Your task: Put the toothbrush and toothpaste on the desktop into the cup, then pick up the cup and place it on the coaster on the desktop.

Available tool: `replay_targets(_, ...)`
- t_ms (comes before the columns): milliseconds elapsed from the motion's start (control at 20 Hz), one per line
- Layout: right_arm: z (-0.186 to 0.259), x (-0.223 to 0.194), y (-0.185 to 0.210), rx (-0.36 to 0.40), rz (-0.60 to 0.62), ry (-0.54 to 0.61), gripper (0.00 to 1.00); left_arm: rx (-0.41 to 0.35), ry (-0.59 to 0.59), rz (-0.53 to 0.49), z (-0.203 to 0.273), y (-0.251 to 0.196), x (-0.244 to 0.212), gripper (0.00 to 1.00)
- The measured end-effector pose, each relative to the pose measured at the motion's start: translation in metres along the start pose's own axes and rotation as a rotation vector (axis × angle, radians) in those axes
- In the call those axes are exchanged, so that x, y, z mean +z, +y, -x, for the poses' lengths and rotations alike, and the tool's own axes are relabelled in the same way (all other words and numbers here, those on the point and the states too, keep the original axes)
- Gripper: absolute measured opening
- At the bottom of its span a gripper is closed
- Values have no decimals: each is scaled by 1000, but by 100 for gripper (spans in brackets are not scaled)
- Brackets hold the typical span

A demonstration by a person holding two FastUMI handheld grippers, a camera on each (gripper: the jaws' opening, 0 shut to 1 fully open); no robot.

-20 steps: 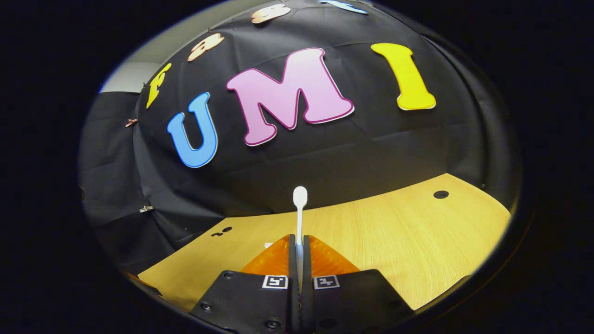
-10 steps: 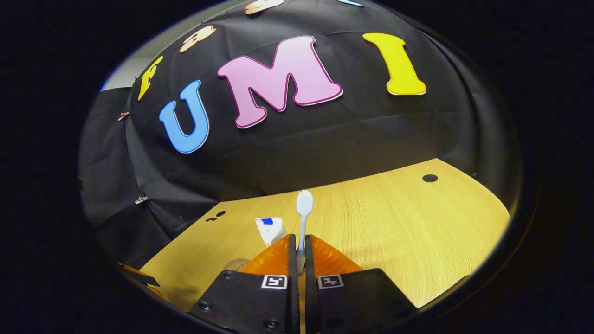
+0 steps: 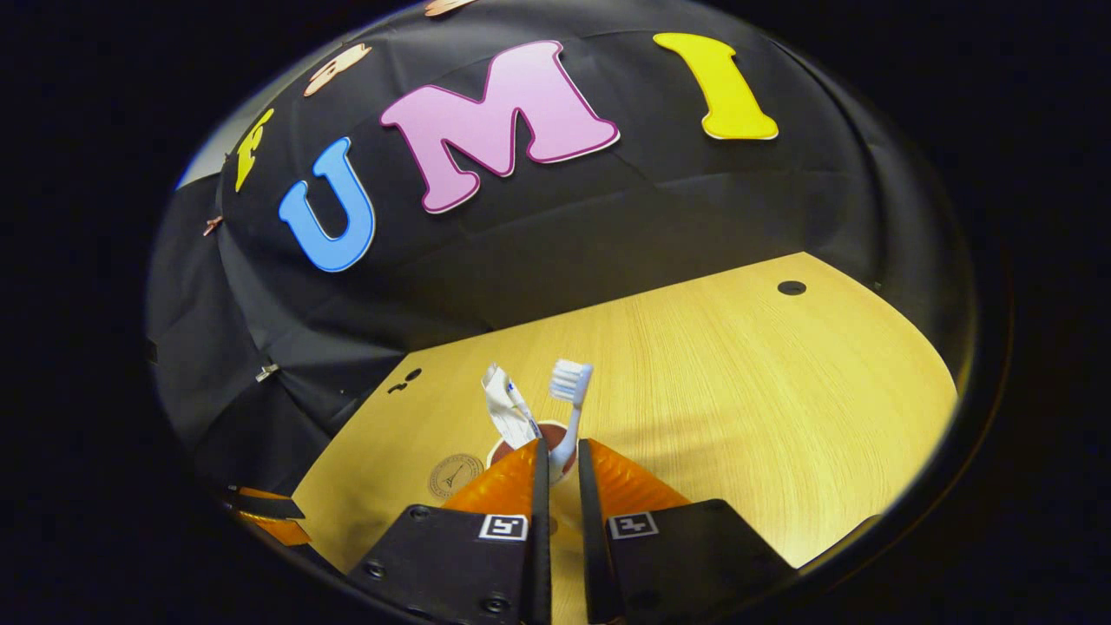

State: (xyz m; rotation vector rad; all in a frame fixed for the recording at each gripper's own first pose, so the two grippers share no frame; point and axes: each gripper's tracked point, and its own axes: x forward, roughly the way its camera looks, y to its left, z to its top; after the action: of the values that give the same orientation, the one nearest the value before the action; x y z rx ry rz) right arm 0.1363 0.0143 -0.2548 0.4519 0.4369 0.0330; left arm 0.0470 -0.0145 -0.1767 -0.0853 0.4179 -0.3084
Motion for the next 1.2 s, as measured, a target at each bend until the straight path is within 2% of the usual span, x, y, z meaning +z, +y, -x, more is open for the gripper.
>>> replay_targets(100, 8, -1, -1, -5, -1, 22, 27, -1, -9, -13, 4, 0, 5, 65)
replay_targets(150, 13, -2, -2, -6, -8, 33, 28, 0, -13, -22, 6, 1, 7, 65)
replay_targets(200, 19, -1, -3, -8, -16, 45, 18, 2, -16, -31, 7, 1, 9, 65)
replay_targets(250, 23, -1, -1, -8, -22, 56, 28, 7, -18, -40, 8, 2, 10, 65)
replay_targets(350, 30, -7, 0, -9, -17, 102, 31, 13, -24, -59, 12, 2, 14, 65)
replay_targets(400, 35, -11, 1, -15, -4, 137, 23, 16, -31, -67, 14, 2, 17, 65)
replay_targets(450, 42, -18, 1, -22, 10, 179, 34, 22, -40, -74, 15, 2, 19, 66)
replay_targets(700, 53, -35, 21, -4, 98, 320, 40, 39, -74, -66, 28, 5, 29, 70)
replay_targets(750, 52, -37, 21, -19, 125, 344, 34, 43, -76, -62, 29, 7, 28, 71)
replay_targets(800, 51, -38, 21, -36, 156, 363, 49, 48, -77, -56, 32, 10, 28, 71)
replay_targets(850, 49, -38, 22, -42, 183, 380, 39, 54, -78, -49, 34, 12, 28, 71)
replay_targets(900, 48, -39, 23, -50, 210, 397, 49, 62, -81, -41, 36, 15, 28, 71)
replay_targets(1050, 43, -51, 23, -60, 297, 483, 50, 74, -88, -19, 40, 23, 27, 71)
replay_targets(1200, 35, -58, 19, -76, 328, 548, 50, 86, -96, 0, 42, 29, 28, 71)
